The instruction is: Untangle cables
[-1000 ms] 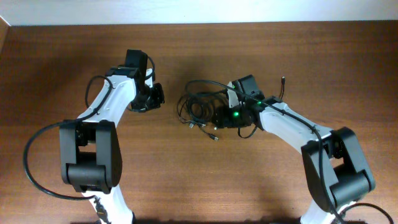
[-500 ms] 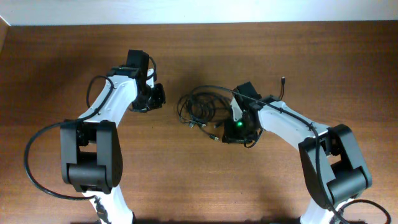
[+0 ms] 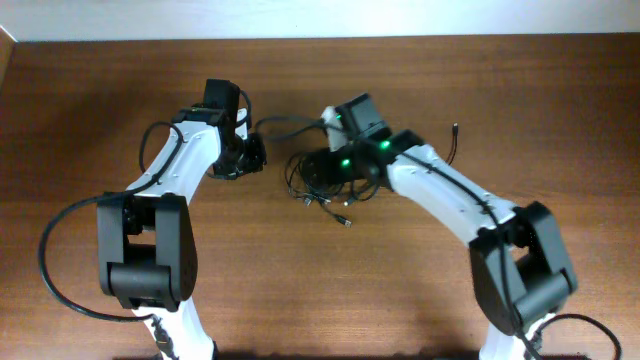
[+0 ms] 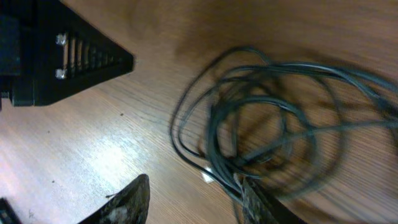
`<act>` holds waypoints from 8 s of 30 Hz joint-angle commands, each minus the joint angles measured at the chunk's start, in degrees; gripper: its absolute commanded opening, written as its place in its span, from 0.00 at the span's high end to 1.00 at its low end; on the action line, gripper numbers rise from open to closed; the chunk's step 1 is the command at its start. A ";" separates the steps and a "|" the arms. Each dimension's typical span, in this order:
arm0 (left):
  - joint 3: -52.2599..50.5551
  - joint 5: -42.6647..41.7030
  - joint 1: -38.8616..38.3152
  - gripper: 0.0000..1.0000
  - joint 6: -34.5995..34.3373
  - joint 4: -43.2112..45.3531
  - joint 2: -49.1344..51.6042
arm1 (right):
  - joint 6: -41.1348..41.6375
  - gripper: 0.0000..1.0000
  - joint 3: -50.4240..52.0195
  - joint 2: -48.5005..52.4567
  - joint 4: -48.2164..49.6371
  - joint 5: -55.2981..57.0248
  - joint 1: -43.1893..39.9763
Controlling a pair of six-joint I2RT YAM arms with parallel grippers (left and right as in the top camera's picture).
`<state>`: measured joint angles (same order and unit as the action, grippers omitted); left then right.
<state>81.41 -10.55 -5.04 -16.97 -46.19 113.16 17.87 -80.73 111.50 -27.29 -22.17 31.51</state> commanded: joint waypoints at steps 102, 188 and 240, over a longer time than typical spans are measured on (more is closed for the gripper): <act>-0.70 -0.61 -0.22 0.84 -0.35 0.22 0.50 | -11.10 0.96 -11.23 -22.91 -27.34 -7.04 -3.52; 13.70 6.16 -29.31 1.00 7.61 -12.17 -20.24 | 17.14 0.96 37.07 -21.00 5.35 12.02 -22.14; 16.98 21.14 -0.83 1.00 -9.68 -26.75 -7.58 | 17.14 0.96 37.07 -21.00 5.46 12.00 -22.14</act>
<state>98.06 20.67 -11.29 -29.56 -73.01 103.07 34.72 -44.01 90.72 -21.82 -10.22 9.50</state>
